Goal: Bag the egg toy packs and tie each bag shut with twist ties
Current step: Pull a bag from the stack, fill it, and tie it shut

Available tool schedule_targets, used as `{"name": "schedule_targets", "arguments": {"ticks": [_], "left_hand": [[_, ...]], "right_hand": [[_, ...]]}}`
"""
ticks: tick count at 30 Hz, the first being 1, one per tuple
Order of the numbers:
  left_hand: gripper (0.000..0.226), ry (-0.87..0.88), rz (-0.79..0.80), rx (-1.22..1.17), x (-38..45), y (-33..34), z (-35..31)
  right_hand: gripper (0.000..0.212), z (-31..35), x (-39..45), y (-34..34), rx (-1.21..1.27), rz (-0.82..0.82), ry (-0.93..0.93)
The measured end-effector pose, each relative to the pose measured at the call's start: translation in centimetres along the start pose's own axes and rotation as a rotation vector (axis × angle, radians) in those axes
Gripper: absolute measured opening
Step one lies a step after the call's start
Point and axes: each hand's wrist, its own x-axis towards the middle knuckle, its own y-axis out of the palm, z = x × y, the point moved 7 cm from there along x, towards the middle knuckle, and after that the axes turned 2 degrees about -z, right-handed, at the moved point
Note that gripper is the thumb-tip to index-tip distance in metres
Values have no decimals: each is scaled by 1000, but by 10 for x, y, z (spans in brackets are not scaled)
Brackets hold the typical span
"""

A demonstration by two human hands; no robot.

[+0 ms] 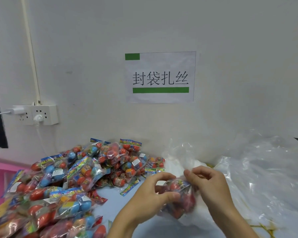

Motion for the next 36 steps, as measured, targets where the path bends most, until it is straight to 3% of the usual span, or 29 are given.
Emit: {"name": "schedule_targets", "arguments": {"ticks": [2, 6, 10, 22, 24, 26, 28, 30, 33, 36], "left_hand": [[36, -8, 4, 11, -1, -6, 2], [38, -41, 53, -51, -3, -9, 3], [35, -101, 74, -134, -2, -8, 8], [32, -256, 27, -18, 6, -4, 28], [29, -273, -42, -3, 8, -11, 30], [26, -284, -231, 40, 9, -28, 35], [23, -309, -452, 184, 4, -50, 45], [29, -391, -517, 392, -3, -64, 57], [54, -504, -327, 665, -6, -57, 72], [64, -569, -145, 841, -8, -40, 74]], "right_hand": [[22, 7, -1, 0, -58, 104, -18], [36, 9, -5, 6, -106, 281, -24], [28, 10, -7, 8, -96, 362, -24], [24, -24, -9, 19, -152, 214, 133], [23, -24, -7, 17, -197, 183, 116], [21, -26, -4, 9, -254, 121, 114], [19, -25, -1, 0, -293, 72, 119], [15, -25, 1, -8, -277, 40, 141], [12, -24, 3, -13, -258, 22, 154], [11, -25, 4, -10, -296, 36, 147]]}}
